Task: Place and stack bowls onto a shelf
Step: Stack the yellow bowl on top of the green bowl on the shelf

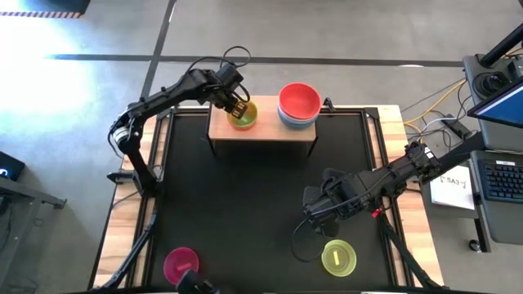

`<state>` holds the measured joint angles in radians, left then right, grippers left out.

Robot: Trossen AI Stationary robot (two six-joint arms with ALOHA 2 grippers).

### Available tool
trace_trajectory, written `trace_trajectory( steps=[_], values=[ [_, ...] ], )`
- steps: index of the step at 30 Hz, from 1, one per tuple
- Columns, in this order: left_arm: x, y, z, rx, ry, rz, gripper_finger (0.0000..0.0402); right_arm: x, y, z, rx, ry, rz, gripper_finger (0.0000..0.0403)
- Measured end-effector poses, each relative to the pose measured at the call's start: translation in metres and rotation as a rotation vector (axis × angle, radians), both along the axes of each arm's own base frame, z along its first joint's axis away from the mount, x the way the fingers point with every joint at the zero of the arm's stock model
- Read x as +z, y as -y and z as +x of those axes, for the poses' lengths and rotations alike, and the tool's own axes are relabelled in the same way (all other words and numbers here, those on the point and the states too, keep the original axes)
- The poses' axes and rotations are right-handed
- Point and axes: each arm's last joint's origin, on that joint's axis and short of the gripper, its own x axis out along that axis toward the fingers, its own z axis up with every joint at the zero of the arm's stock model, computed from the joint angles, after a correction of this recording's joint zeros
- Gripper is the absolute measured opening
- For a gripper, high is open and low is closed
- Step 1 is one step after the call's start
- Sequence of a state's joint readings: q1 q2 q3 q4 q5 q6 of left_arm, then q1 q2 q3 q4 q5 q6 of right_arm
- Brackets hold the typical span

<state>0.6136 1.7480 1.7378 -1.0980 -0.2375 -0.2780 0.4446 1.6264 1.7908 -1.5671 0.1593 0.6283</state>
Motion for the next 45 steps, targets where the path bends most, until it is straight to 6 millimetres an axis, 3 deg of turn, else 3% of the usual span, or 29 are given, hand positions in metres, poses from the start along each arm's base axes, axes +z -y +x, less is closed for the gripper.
trace_trajectory(
  steps=[8, 14, 18, 22, 31, 37, 45],
  values=[
    [0.016, 0.008, -0.008, -0.015, 0.005, 0.020, 0.0135, 0.000, 0.000, 0.000, -0.010, 0.000, 0.003, 0.0123],
    [0.038, 0.032, -0.010, -0.068, 0.068, 0.060, 0.0142, -0.005, -0.001, -0.001, -0.079, -0.019, 0.023, 0.0123],
    [0.048, 0.064, -0.005, -0.155, 0.093, 0.068, 0.0142, -0.016, -0.006, -0.004, -0.127, -0.069, 0.048, 0.0123],
    [0.054, 0.107, 0.007, -0.278, 0.100, 0.113, 0.0142, -0.031, -0.017, -0.012, -0.167, -0.145, 0.076, 0.0123],
    [0.057, 0.197, 0.022, -0.483, 0.087, 0.224, 0.0142, -0.082, -0.058, -0.030, -0.101, -0.221, 0.196, 0.0123],
    [0.058, 0.235, 0.021, -0.508, 0.127, 0.254, 0.0142, -0.116, -0.062, -0.040, -0.028, -0.248, 0.172, 0.0123],
    [0.058, 0.262, 0.018, -0.529, 0.177, 0.218, 0.0142, -0.152, -0.064, -0.044, 0.083, -0.234, 0.261, 0.0123]
  ],
)
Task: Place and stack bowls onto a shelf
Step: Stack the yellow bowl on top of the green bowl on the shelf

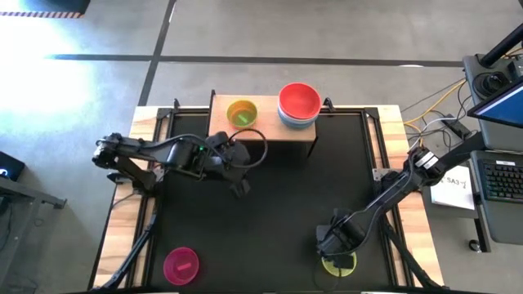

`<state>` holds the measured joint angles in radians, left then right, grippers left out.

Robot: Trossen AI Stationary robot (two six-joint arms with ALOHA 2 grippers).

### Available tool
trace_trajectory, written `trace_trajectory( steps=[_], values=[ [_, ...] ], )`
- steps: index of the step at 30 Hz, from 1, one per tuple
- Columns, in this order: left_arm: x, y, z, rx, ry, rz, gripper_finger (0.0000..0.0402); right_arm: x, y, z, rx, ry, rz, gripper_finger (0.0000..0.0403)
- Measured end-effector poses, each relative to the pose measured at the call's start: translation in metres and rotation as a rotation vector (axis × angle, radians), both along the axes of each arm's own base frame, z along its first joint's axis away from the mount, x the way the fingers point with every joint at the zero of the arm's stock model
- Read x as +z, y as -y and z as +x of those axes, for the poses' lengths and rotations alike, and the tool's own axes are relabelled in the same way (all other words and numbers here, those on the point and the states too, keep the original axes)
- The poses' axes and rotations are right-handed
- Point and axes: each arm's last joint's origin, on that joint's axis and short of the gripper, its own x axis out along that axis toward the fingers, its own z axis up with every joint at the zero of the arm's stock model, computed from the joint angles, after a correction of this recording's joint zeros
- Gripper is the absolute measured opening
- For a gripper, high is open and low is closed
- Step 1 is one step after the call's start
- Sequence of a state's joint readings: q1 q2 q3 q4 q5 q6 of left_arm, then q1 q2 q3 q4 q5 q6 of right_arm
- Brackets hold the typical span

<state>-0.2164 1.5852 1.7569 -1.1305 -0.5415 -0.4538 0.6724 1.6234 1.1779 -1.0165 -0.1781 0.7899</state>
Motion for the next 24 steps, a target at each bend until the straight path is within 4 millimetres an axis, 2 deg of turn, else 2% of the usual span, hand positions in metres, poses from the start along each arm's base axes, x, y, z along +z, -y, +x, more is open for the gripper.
trace_trajectory(
  steps=[9, 13, 16, 20, 24],
  values=[
    [0.000, 0.005, -0.001, -0.010, 0.006, -0.005, 0.0142, -0.035, 0.007, -0.007, 0.004, 0.041, 0.006, 0.0123],
    [0.000, 0.005, -0.001, -0.004, 0.012, -0.011, 0.0142, -0.043, 0.008, -0.008, -0.004, 0.060, 0.022, 0.0118],
    [0.000, 0.006, -0.001, 0.004, 0.017, -0.021, 0.0142, -0.043, 0.007, -0.008, -0.004, 0.064, 0.025, 0.0091],
    [0.000, 0.010, -0.001, 0.001, 0.022, -0.030, 0.0142, -0.039, 0.004, -0.004, 0.002, 0.091, 0.039, 0.0023],
    [0.000, 0.016, -0.003, -0.011, 0.027, -0.039, 0.0142, -0.028, -0.001, 0.004, 0.027, 0.161, 0.038, 0.0009]
  ],
)
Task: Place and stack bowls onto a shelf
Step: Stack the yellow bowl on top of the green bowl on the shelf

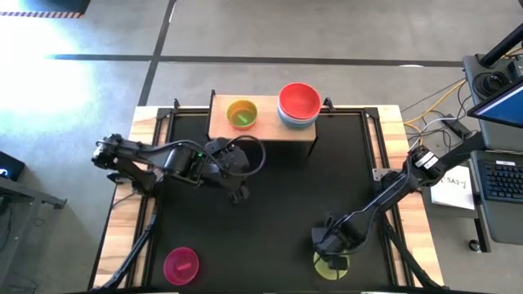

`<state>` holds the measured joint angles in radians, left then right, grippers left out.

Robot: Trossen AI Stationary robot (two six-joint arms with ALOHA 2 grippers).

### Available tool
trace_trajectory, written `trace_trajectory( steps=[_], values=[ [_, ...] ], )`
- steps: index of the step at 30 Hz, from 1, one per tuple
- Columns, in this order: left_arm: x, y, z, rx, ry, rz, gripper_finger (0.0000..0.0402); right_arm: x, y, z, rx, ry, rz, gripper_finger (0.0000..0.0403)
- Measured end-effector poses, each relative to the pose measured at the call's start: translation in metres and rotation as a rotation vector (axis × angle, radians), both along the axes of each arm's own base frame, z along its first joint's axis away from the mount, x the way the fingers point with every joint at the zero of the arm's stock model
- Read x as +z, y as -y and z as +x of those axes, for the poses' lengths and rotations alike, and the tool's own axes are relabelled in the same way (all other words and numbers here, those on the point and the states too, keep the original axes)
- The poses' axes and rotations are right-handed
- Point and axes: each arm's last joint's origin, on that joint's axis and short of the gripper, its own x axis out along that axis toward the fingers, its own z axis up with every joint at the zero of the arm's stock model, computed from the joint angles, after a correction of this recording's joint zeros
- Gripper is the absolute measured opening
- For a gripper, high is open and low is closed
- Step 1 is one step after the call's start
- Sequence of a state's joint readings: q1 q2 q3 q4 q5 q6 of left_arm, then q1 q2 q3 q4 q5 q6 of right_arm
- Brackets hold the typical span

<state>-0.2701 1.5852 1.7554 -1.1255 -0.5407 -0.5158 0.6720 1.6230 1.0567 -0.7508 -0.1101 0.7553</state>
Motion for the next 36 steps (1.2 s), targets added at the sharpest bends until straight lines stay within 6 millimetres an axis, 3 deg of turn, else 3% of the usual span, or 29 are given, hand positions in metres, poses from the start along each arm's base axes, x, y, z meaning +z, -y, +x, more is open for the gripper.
trace_trajectory(
  steps=[5, 10, 16, 21, 28, 36],
  values=[
    [0.000, 0.010, -0.003, -0.006, 0.011, -0.023, 0.0142, 0.028, -0.006, 0.020, 0.055, 0.188, -0.069, 0.0008],
    [0.000, 0.021, -0.006, -0.019, 0.017, -0.045, 0.0142, 0.065, -0.003, 0.040, 0.086, 0.404, -0.281, 0.0008],
    [-0.003, 0.034, -0.016, 0.006, 0.001, -0.021, 0.0142, 0.110, 0.016, 0.058, -0.019, 0.614, -0.655, 0.0008],
    [-0.002, 0.040, -0.021, 0.041, 0.026, 0.071, 0.0142, 0.139, 0.039, 0.076, -0.105, 0.689, -0.803, 0.0008],
    [0.000, 0.045, -0.020, 0.042, 0.072, 0.183, 0.0142, 0.161, 0.081, 0.097, -0.201, 0.676, -0.801, 0.0008],
    [-0.008, 0.044, -0.004, 0.045, 0.072, 0.199, 0.0142, 0.185, 0.137, 0.115, -0.424, 0.657, -0.519, 0.0008]
  ],
)
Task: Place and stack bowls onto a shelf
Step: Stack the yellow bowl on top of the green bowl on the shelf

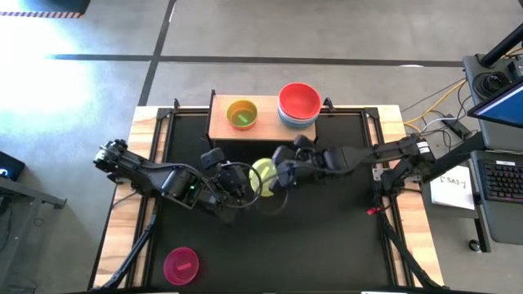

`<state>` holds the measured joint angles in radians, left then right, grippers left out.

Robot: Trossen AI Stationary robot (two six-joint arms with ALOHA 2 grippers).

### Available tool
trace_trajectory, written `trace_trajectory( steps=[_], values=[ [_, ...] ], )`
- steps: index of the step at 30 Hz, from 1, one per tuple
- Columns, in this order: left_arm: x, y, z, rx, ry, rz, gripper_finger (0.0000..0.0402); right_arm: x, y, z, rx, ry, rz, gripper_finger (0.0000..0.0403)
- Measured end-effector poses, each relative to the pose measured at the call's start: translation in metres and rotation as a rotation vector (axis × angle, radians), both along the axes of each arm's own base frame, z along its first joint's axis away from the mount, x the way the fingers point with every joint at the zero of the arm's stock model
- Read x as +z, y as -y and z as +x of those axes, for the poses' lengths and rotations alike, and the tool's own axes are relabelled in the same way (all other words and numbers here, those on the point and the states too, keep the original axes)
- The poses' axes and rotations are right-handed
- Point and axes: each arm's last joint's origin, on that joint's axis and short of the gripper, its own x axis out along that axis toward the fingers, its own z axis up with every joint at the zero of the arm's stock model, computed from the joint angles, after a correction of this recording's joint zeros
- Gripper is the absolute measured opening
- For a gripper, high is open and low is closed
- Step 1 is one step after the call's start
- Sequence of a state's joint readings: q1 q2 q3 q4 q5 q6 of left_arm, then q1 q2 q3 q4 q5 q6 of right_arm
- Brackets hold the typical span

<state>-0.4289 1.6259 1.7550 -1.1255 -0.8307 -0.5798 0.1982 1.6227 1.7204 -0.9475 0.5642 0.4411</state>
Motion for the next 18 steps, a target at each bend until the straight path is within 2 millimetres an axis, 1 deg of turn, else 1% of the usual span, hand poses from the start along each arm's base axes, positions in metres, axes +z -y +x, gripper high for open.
trace_trajectory(
  steps=[3, 8, 18],
  values=[
    [-0.002, -0.001, 0.003, 0.036, 0.014, 0.043, 0.0142, 0.005, 0.009, 0.002, -0.038, 0.028, 0.016, 0.0008],
    [0.000, -0.007, 0.003, 0.106, 0.052, 0.127, 0.0142, 0.007, 0.008, 0.002, -0.038, 0.042, 0.024, 0.0008],
    [-0.003, -0.026, 0.014, 0.143, 0.027, 0.089, 0.0142, 0.007, 0.009, 0.003, -0.046, 0.057, 0.050, 0.0008]
  ],
)
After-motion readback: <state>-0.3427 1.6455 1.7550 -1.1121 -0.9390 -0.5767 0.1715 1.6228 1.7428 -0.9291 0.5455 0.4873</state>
